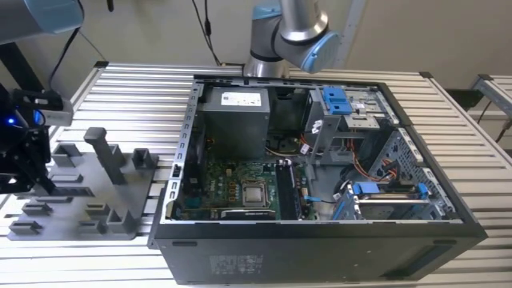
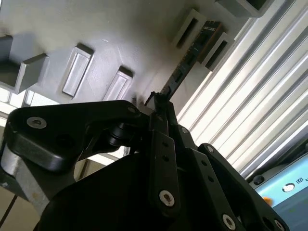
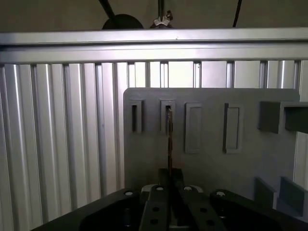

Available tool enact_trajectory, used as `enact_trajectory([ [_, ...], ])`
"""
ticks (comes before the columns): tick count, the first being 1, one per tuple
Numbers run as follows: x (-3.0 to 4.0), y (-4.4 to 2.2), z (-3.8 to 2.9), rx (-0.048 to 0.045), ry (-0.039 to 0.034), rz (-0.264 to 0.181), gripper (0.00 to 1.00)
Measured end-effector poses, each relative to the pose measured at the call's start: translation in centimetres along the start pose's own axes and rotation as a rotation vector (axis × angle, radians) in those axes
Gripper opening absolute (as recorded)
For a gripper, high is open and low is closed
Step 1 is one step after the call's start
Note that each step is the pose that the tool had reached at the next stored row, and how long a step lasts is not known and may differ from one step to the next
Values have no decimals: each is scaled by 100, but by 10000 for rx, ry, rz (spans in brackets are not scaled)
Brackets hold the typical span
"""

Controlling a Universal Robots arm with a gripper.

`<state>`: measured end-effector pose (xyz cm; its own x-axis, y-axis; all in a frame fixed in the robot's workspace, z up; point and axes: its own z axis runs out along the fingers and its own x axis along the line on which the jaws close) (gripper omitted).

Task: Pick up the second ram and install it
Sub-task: 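Pick up the second ram and move it above second insertion slot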

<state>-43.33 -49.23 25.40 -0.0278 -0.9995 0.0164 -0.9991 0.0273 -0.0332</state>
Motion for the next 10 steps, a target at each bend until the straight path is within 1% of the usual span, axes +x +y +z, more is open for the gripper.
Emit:
enact_trajectory([
  [10,3,-6,-171,1,0,0,14],
])
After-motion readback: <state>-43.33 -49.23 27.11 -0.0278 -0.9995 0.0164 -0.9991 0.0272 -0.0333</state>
